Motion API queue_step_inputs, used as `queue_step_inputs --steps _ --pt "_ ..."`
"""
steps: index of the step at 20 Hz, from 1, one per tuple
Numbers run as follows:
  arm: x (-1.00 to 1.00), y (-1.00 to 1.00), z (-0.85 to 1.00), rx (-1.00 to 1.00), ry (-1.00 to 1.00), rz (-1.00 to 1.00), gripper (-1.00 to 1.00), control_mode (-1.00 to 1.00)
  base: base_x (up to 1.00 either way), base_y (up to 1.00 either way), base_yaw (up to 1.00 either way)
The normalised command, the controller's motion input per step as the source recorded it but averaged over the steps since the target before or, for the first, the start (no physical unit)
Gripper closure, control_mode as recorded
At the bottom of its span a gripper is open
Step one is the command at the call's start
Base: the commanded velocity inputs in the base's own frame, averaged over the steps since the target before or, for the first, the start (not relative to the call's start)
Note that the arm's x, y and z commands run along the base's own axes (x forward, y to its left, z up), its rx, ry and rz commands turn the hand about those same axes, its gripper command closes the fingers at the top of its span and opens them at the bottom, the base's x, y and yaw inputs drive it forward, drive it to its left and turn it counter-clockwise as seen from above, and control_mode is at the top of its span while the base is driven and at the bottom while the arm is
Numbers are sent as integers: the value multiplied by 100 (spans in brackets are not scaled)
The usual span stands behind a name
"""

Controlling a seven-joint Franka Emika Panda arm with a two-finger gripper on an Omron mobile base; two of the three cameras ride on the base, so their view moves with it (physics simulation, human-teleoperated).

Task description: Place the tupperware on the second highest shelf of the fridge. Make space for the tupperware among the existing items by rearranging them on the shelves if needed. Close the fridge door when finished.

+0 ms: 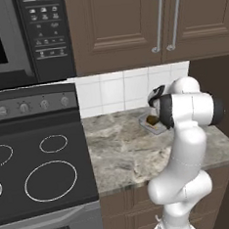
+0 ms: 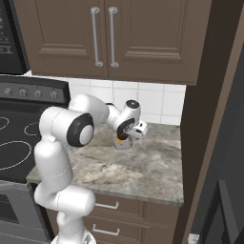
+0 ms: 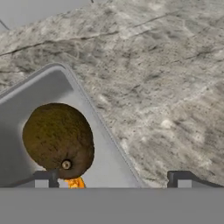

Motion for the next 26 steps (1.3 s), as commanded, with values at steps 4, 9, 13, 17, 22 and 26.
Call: queue_step_inputs --steps 4,9,13,17,22,26 --pt "-39 28 -8 -3 -11 2 -100 -100 0 0 0" --pt "0 -11 -17 0 0 0 -100 -100 0 0 0" --pt "4 -29 -22 0 0 0 -100 -100 0 0 0" --pt "-3 -21 -3 0 0 0 -100 -100 0 0 0" --pt "-3 1 -1 0 0 0 -100 -100 0 0 0" --pt "30 16 -6 0 5 0 -100 -100 0 0 0"
